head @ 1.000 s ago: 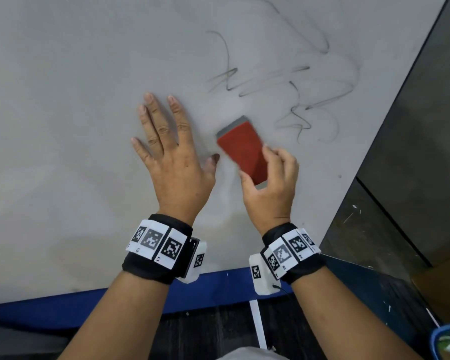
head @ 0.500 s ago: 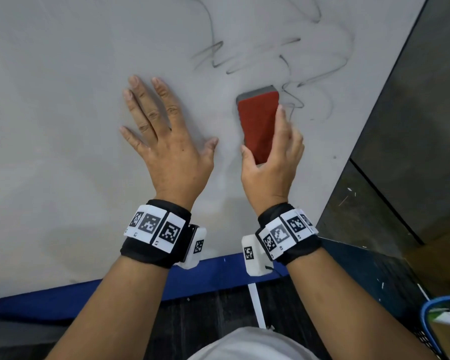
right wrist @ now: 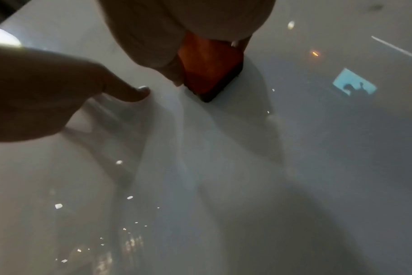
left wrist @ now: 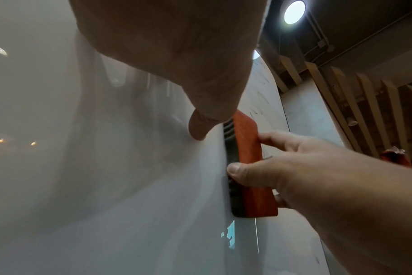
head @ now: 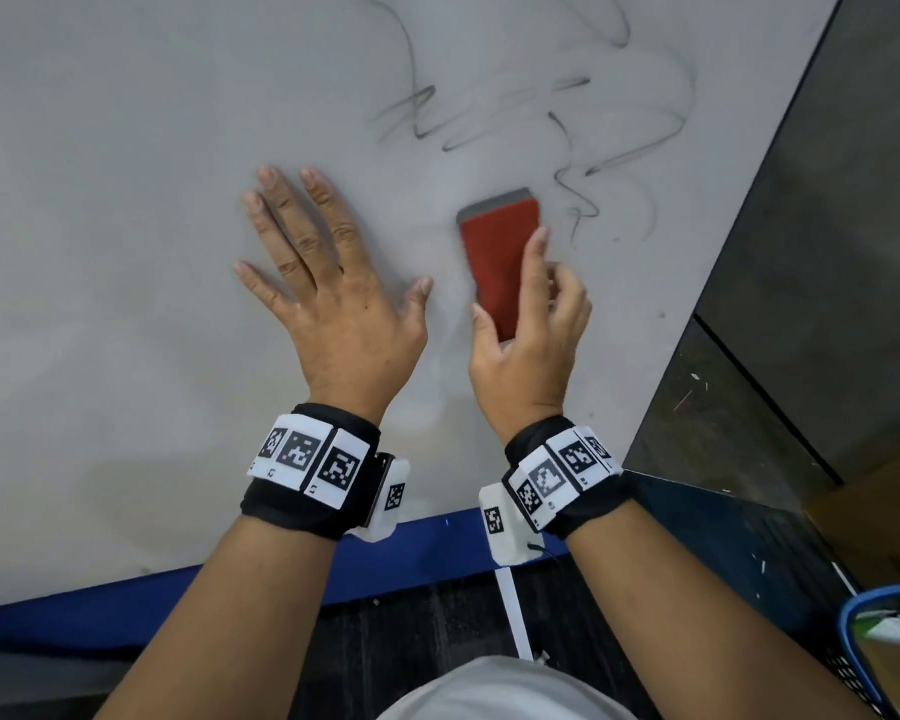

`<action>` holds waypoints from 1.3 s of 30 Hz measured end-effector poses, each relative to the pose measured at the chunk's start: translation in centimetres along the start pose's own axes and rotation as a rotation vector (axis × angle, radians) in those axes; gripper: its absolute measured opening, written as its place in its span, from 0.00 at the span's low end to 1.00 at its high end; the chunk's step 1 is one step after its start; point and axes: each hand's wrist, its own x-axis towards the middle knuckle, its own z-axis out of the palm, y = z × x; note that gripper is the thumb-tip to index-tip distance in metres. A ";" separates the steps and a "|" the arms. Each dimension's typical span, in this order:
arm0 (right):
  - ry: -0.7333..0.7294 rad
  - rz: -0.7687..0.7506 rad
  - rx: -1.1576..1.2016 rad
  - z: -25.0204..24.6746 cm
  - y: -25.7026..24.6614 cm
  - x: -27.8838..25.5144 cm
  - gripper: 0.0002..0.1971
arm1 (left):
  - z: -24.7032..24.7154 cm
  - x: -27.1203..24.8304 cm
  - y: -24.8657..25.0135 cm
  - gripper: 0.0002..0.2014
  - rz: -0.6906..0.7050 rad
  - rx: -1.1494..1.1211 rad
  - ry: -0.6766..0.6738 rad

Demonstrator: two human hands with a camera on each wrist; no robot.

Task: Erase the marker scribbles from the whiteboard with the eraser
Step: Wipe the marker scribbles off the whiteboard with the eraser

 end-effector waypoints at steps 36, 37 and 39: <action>-0.091 -0.204 -0.015 -3.1 6.8 1.4 0.36 | 1.1 -0.7 4.7 0.55 -0.234 -0.285 0.012; -0.098 -0.231 -0.034 -3.5 7.7 1.7 0.35 | 1.1 -0.8 4.8 0.55 -0.236 -0.290 0.014; -0.017 -0.146 -0.001 -4.1 9.6 2.3 0.36 | 1.2 -0.9 4.9 0.55 -0.235 -0.285 0.017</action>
